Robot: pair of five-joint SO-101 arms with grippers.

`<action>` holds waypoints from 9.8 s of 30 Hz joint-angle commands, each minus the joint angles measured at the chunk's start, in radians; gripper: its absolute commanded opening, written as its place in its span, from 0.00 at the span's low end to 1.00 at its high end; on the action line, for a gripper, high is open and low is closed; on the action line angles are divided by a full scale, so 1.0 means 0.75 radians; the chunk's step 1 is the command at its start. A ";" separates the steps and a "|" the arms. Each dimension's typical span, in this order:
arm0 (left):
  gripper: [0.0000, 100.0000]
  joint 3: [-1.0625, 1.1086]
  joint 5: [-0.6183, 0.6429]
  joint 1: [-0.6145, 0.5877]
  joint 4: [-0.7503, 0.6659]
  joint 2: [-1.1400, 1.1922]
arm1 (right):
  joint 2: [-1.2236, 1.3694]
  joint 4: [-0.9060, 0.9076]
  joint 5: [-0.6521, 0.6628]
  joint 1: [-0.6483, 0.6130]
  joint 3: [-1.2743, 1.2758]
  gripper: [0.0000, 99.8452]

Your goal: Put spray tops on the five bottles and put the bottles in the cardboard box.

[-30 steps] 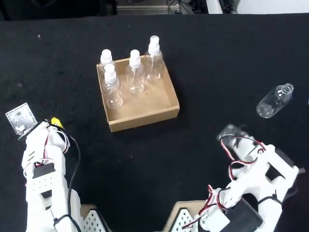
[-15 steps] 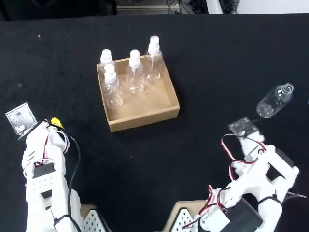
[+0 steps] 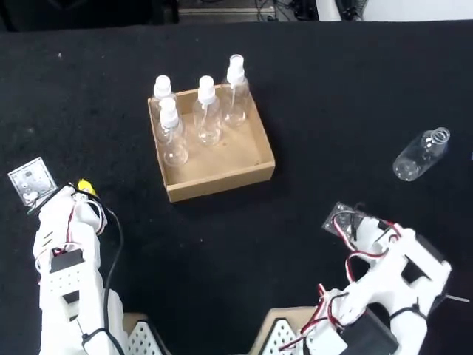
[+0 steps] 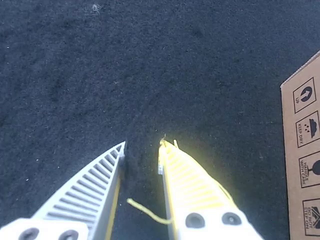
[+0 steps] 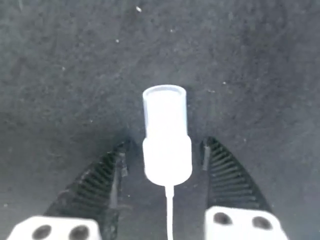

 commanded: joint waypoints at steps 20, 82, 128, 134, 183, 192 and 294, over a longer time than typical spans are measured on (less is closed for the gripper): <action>0.09 -0.007 -0.016 0.017 -0.031 -0.020 | 0.024 0.029 -0.706 0.180 -0.107 0.16; 0.09 -0.007 -0.016 0.019 -0.031 -0.020 | 0.026 0.524 -1.698 -0.301 -1.490 0.01; 0.10 -0.007 -0.016 0.019 -0.031 -0.020 | 0.318 -1.514 -2.347 -0.266 -0.801 0.01; 0.10 -0.007 -0.016 0.019 -0.031 -0.020 | 0.230 -1.563 -2.435 -0.264 -0.654 0.01; 0.10 -0.007 -0.016 0.019 -0.033 -0.020 | 0.504 -2.113 -2.439 -0.248 -0.287 0.15; 0.10 -0.007 -0.016 0.019 -0.033 -0.020 | 0.316 -1.811 -2.437 -0.331 -0.263 0.31; 0.10 -0.005 -0.016 0.019 -0.033 -0.020 | -0.034 -1.467 -2.559 -1.473 0.030 0.05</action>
